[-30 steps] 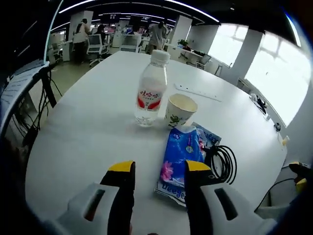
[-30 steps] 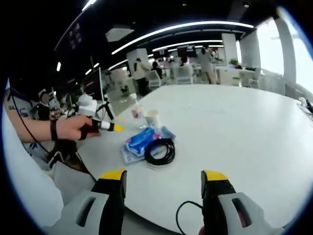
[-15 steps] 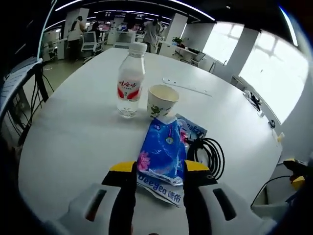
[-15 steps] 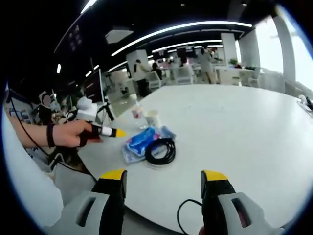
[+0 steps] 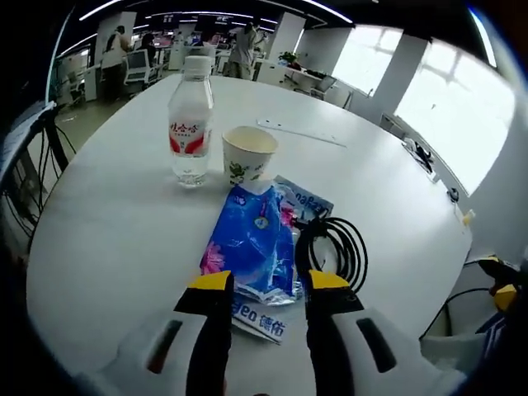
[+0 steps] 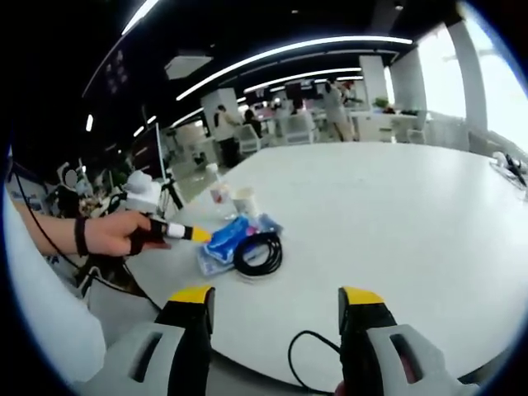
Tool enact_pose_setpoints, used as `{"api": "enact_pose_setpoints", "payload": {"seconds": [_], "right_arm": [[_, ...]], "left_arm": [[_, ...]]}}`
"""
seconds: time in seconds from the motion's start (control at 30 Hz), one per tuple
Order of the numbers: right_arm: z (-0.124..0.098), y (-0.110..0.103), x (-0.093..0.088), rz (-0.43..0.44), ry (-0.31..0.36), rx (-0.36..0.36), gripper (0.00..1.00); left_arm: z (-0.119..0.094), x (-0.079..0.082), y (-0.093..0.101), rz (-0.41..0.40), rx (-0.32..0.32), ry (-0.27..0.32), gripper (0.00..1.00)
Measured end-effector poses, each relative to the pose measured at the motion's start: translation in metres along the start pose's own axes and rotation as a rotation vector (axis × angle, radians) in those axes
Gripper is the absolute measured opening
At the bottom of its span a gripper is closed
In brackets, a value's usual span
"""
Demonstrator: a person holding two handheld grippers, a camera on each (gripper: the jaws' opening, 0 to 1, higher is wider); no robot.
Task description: Arrange the tabletop items into an orderly group along one side of the table until the central work area is clear of visible clutter.
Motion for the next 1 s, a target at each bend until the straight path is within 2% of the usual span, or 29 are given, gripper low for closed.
{"api": "enact_pose_setpoints", "payload": {"seconds": [0.27, 0.33, 0.53, 1.0], "right_arm": [[-0.004, 0.005, -0.002, 0.019, 0.008, -0.019, 0.61], [-0.005, 0.006, -0.003, 0.023, 0.011, -0.021, 0.61], [-0.006, 0.008, -0.003, 0.026, 0.013, -0.024, 0.61], [-0.017, 0.017, -0.011, 0.050, 0.014, -0.049, 0.61]], "left_arm": [[0.003, -0.006, 0.020, 0.028, -0.041, -0.018, 0.32], [0.005, -0.010, 0.029, 0.061, -0.061, -0.034, 0.31], [0.016, -0.014, 0.046, 0.058, -0.101, -0.073, 0.31], [0.048, -0.007, 0.047, -0.025, -0.076, -0.108, 0.29]]}}
Point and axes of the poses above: the point that each gripper's makers call its tool centre point, and the gripper's own axes: z roughly forward along the fingers, y roughly to its right, x roughly out of its top, the point moved 9 cm from there along -z, roughly backward along the fingers, and after that the axes turned 5 degrees about x, right-handed, at the moved point
